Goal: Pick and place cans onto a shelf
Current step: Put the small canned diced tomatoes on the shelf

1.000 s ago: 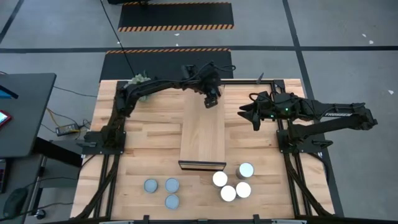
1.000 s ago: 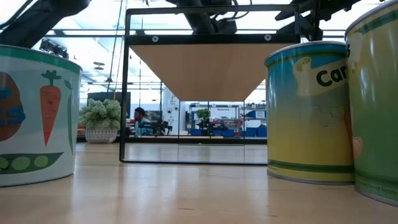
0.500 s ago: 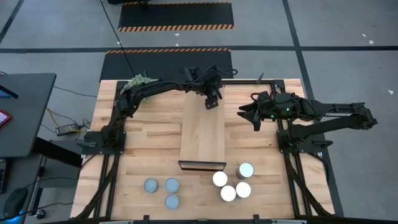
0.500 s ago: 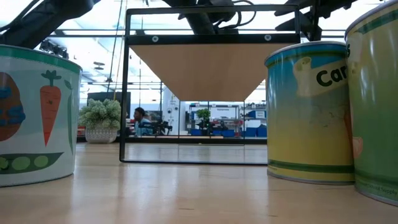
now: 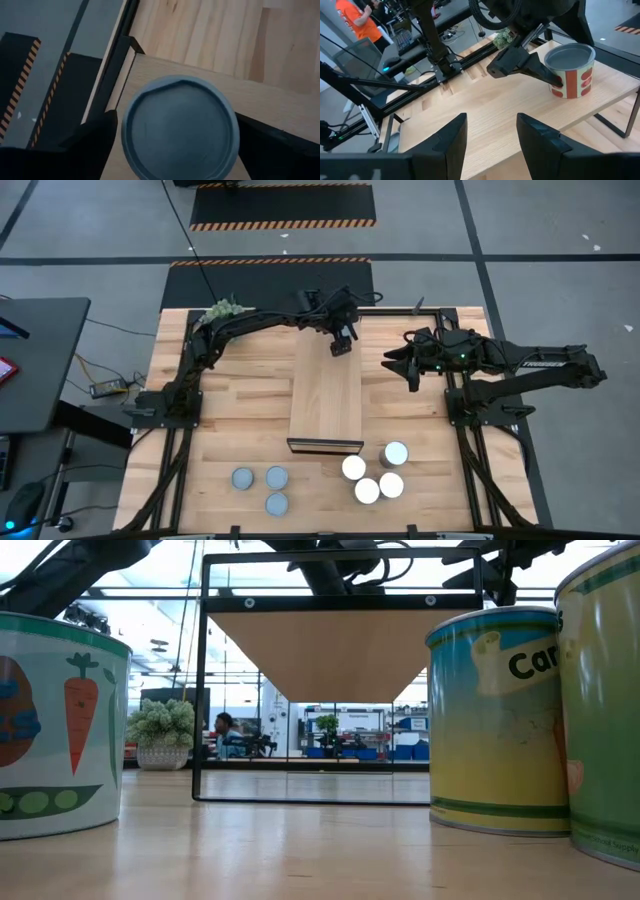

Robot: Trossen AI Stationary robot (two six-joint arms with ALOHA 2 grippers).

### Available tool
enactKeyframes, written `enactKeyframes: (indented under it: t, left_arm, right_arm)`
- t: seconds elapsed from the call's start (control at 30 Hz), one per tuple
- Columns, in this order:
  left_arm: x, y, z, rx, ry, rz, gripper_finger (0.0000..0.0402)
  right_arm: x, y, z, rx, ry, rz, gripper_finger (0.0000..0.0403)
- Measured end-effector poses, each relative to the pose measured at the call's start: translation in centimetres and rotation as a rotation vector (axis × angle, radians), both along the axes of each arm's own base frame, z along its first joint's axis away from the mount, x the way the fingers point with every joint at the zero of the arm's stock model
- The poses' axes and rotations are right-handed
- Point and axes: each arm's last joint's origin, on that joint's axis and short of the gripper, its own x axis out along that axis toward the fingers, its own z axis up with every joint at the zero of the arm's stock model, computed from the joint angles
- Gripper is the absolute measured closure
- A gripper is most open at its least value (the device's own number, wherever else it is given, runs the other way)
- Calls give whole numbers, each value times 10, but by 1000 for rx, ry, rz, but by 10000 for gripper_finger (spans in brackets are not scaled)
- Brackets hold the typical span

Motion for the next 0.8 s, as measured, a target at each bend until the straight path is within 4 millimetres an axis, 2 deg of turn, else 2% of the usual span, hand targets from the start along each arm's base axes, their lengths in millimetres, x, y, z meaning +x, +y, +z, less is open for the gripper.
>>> enactKeyframes:
  t: [0.23,0.37,0.57,0.8]
  left_arm:
    - [-2,-1,29,53,-54,-43,20]
    - [-11,-4,43,48,-18,-51,19]
    - [-27,-8,34,-6,164,-27,25]
    - [-18,-3,28,12,122,22,26]
  right_arm:
    - [0,0,0,-1,1,1,224]
    - [0,0,0,-1,1,1,224]
    - [0,0,0,-3,2,2,224]
    - [0,0,0,-13,3,5,224]
